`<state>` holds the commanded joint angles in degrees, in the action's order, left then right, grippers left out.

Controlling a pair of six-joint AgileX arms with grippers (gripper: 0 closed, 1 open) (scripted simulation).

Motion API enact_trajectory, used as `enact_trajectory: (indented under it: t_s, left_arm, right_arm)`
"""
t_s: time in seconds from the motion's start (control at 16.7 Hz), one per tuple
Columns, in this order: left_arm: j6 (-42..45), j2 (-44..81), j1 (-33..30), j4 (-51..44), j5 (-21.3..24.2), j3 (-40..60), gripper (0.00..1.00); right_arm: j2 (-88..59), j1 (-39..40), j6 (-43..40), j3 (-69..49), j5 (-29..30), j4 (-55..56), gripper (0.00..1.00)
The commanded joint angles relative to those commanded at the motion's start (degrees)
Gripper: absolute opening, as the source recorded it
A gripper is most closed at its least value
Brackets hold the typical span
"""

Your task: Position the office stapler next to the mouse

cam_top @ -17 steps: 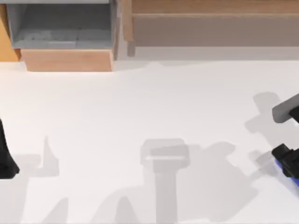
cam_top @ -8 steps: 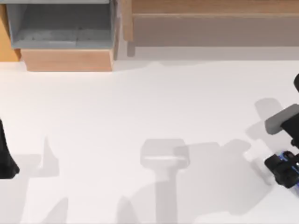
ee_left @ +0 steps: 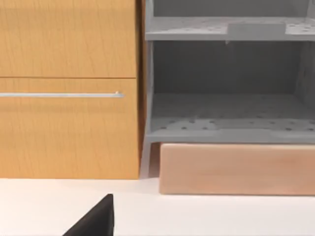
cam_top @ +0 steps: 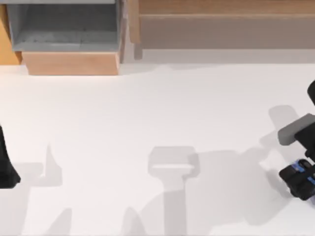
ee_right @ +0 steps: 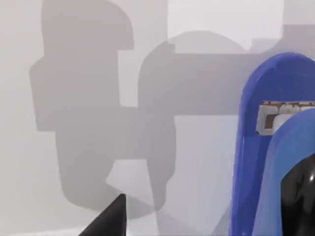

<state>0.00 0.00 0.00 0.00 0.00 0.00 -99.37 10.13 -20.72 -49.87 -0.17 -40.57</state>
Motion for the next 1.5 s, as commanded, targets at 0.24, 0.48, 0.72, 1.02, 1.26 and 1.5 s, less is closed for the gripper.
enact_trajectory:
  t_s: [0.24,0.48,0.72,1.02,1.26,1.5]
  left_arm:
    - [0.00,0.00,0.00,0.00,0.00,0.00,1.00]
    - [0.00,0.00,0.00,0.00,0.00,0.00,1.00]
    - [0.00,0.00,0.00,0.00,0.00,0.00,1.00]
    - [0.00,0.00,0.00,0.00,0.00,0.00,1.00]
    - [0.00,0.00,0.00,0.00,0.00,0.00,1.00]
    - [0.00,0.00,0.00,0.00,0.00,0.00,1.00]
  right_arm:
    - [0.00,0.00,0.00,0.00,0.00,0.00,0.47]
    - [0.00,0.00,0.00,0.00,0.00,0.00,0.17]
    - [0.00,0.00,0.00,0.00,0.00,0.00,0.00]
    - [0.00,0.00,0.00,0.00,0.00,0.00,0.00]
    - [0.76,-0.05,-0.09,-0.76,0.14,-0.93,0.00]
    - [3.01,-0.10,-0.14,-2.90,0.13,-6.46,0.00]
